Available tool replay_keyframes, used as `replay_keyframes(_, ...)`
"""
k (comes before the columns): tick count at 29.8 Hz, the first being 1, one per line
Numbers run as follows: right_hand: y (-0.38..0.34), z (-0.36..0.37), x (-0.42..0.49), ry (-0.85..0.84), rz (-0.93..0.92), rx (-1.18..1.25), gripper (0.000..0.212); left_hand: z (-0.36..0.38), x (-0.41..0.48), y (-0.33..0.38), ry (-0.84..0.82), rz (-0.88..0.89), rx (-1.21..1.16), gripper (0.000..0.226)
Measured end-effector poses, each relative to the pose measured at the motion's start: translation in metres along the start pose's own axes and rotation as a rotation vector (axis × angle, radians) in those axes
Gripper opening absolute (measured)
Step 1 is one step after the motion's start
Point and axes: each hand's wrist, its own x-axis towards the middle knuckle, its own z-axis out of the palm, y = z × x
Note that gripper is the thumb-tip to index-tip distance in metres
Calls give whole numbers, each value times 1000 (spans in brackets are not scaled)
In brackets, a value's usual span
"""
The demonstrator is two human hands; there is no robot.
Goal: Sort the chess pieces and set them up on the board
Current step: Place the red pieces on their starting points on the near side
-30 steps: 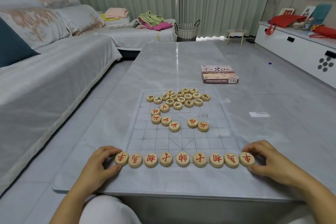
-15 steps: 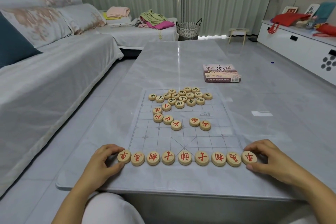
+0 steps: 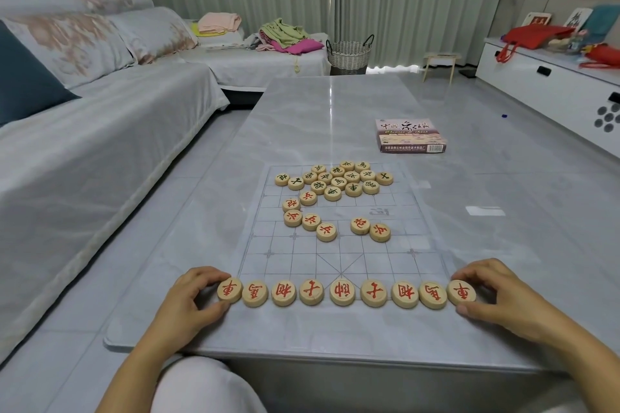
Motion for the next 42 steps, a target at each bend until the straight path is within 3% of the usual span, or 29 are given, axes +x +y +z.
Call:
replay_keyframes(7,-3,-1,0,37,23,87,29,-1,1,4,-4,-49,-23,47)
replay_keyframes(15,-5,-2,2,59,43,86,19,-2,0,7,-8,-41,20,38)
replay_keyframes(23,-23,-5,18,191,28,37,20,-5,0,10,-32,-77,7,40)
replay_keyframes(29,-44,-1,39,147,-7,-26,18,-9,4,17,-82,-214,-154,46)
replay_keyframes(33,-56,6,53,107,3,-43,27,-10,13,24,-7,-296,-241,38)
replay_keyframes(42,-68,4,79,105,62,3,30,-10,34,34,107,-350,-163,30)
